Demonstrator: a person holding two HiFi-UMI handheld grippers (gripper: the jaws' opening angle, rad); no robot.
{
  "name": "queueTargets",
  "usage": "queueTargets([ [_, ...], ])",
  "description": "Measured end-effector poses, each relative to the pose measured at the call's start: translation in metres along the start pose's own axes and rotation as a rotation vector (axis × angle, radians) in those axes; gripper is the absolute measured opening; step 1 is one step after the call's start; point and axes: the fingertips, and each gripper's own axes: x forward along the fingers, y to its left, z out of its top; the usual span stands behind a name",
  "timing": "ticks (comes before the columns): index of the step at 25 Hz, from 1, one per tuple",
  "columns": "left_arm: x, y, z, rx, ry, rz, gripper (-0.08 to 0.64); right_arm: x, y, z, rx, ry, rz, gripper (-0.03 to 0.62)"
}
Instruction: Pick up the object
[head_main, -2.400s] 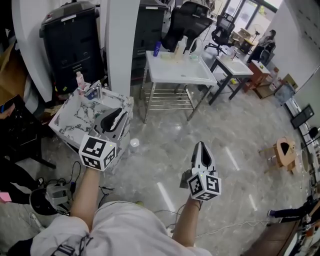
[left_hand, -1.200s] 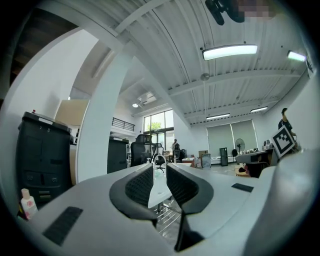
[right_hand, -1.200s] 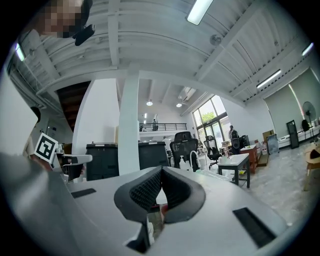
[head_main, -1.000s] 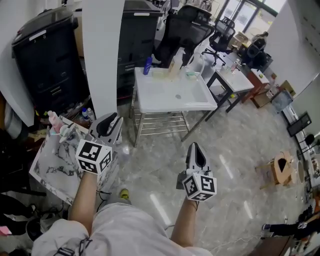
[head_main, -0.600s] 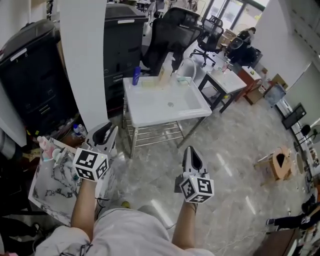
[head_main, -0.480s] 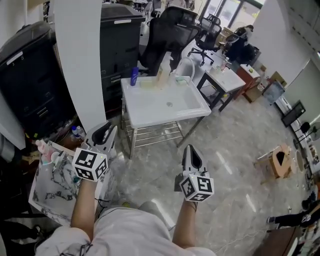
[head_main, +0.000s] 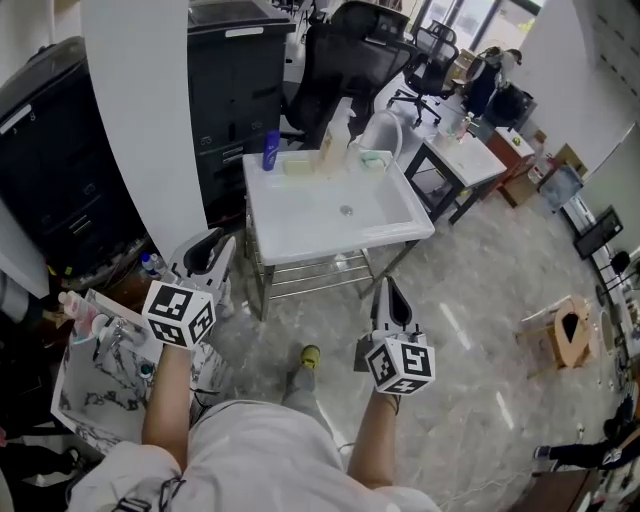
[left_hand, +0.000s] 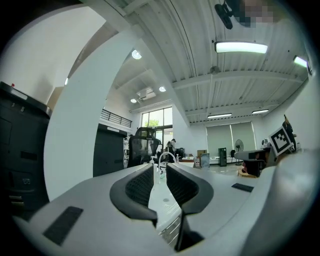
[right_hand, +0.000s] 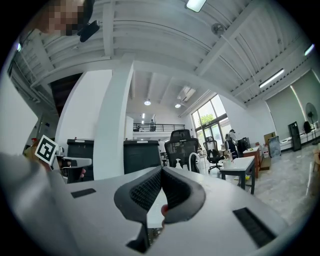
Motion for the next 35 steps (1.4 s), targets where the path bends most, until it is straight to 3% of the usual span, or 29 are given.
queueTargets([
  [9, 0.139, 0.009, -0.018, 0.022, 0.053, 0.035, 0.075, 0.123, -0.097, -0.011, 0.034, 0.028, 0.022, 0.008],
  [20, 0.291, 0.020, -0.017, 0.021, 0.098, 0.133, 0.075, 0.280, -0.190, -0.001, 0.063, 0.065, 0.147, 0.008],
  [27, 0.339, 0.008, -0.014, 0.107, 0.154, 0.146, 0.075, 0.325, -0.220, -0.002, 0.095, 0.074, 0.200, 0.008],
  [35, 0.363, 0.018, -0.004, 0.115, 0.146, 0.153, 0.075, 0.354, -0.223, 0.006, 0.095, 0.057, 0.226, 0.008],
])
